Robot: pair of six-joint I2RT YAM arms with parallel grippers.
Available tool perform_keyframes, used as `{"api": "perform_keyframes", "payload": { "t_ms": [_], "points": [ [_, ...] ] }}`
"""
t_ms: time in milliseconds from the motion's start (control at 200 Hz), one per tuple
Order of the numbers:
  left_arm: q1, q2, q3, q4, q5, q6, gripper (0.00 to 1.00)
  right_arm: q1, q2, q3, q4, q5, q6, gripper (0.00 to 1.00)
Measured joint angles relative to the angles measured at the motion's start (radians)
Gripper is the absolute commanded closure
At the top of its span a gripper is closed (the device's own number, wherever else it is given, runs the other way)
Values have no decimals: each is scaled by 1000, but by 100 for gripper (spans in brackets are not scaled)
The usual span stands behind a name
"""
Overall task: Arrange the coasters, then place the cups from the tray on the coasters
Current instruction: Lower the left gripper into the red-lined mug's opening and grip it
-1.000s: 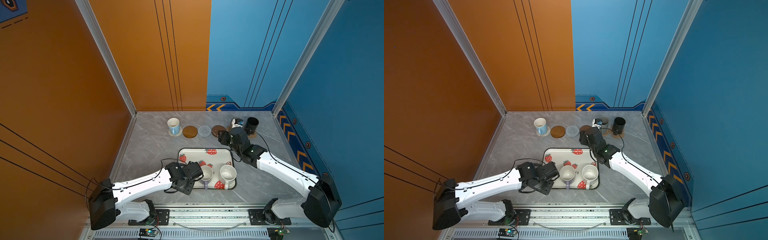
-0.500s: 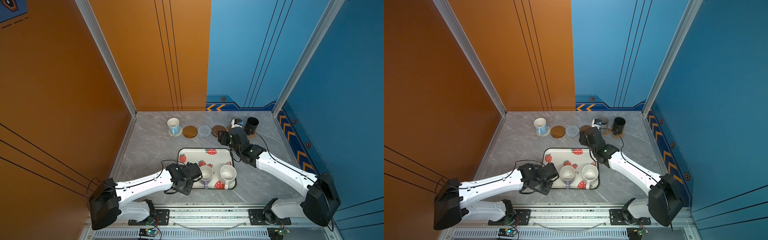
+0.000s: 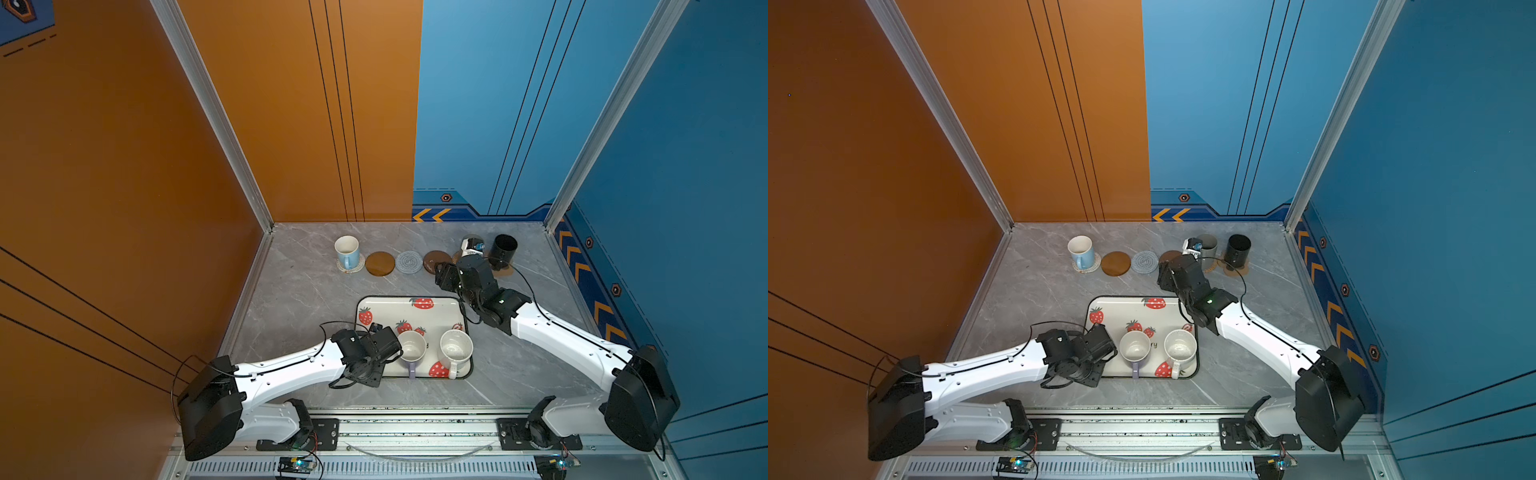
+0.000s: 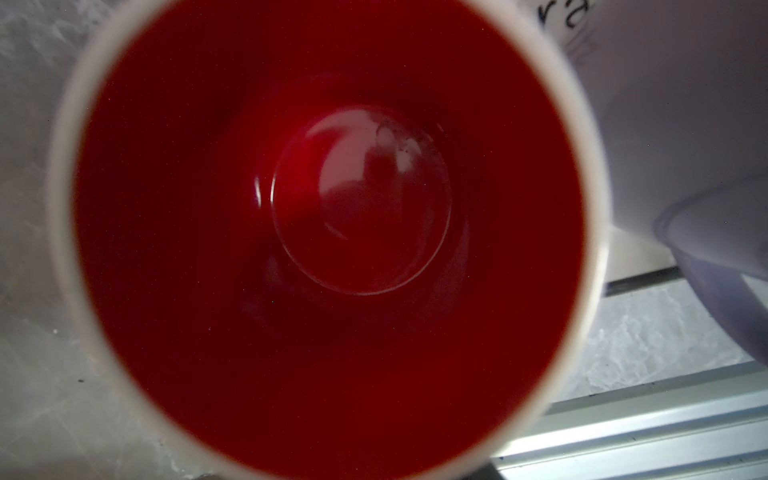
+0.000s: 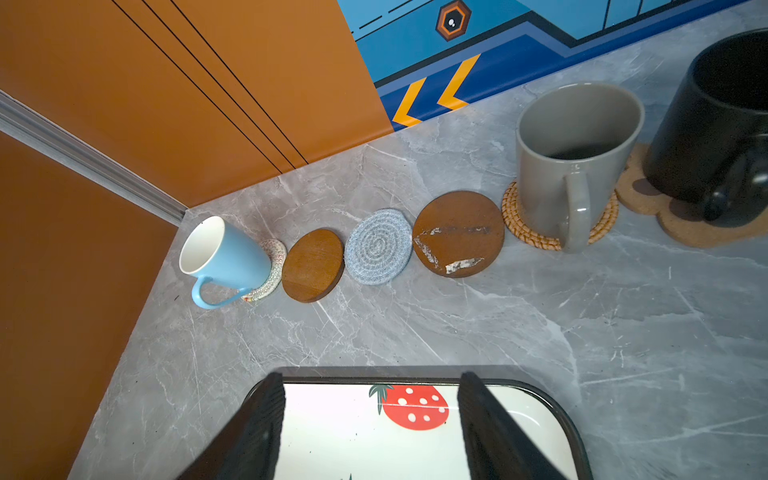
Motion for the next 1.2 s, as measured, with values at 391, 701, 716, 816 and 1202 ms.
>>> {"api": "perform_keyframes", "payload": {
  "t_ms": [391, 701, 716, 816, 1202],
  "points": [
    [16, 4, -35, 45, -10, -11, 70, 0, 33, 2, 15, -16, 6, 35],
    [21, 3, -50, 61, -18, -21, 80, 0, 45, 18, 18, -21, 7, 35],
    [21, 3, -50, 61, -19, -21, 81, 0, 45, 18, 18, -21, 7, 36],
    [23, 1, -51, 66, -28, -28, 91, 0, 46, 19, 21, -27, 7, 36],
    [25, 1, -51, 69, -32, -26, 100, 0, 57, 23, 21, -35, 7, 36]
  ]
}}
